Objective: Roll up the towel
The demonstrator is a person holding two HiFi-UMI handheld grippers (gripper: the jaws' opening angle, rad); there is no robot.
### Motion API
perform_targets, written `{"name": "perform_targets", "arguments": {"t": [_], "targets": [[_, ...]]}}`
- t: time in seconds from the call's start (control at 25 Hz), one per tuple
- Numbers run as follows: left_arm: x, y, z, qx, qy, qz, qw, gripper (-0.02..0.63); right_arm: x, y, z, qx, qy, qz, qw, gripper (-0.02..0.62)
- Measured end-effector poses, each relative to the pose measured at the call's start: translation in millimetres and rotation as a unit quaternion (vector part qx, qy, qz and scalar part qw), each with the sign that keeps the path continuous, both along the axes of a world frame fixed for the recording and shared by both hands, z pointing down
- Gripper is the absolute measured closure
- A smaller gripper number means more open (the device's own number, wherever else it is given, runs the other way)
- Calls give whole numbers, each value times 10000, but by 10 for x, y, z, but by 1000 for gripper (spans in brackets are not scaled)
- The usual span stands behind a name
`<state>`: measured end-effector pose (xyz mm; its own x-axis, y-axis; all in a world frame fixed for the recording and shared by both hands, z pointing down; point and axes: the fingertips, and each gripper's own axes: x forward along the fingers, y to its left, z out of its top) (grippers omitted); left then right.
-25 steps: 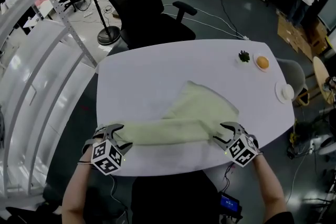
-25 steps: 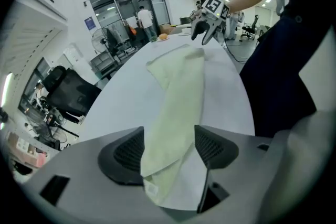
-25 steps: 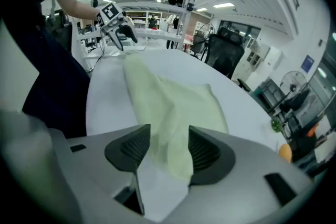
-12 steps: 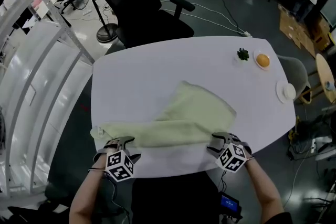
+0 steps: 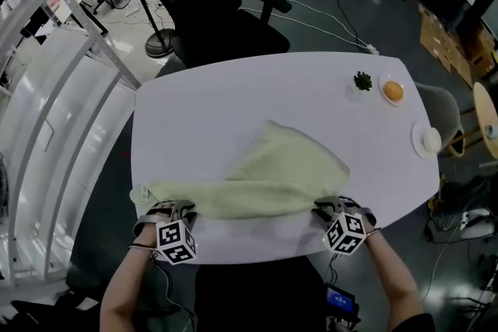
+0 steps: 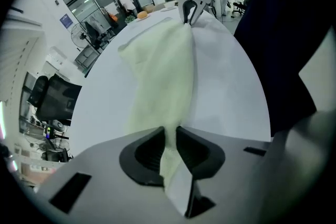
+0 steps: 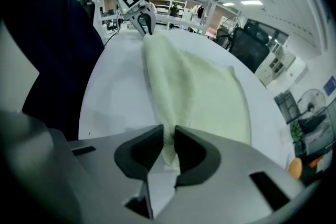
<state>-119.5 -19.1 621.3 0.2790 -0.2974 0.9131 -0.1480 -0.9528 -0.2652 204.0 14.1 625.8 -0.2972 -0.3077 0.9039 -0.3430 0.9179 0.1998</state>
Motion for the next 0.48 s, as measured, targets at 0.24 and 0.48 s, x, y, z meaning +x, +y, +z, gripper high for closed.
{"name": "perform_targets", "arguments": {"t": [0.24, 0.48], "targets": [[-77, -47, -117, 138, -39, 70, 9999, 541, 32, 4, -133, 285, 220, -170, 9992, 551], [-132, 187, -193, -7, -15, 323, 9995, 545, 22, 230, -233, 315, 294, 46, 9991, 558]]}}
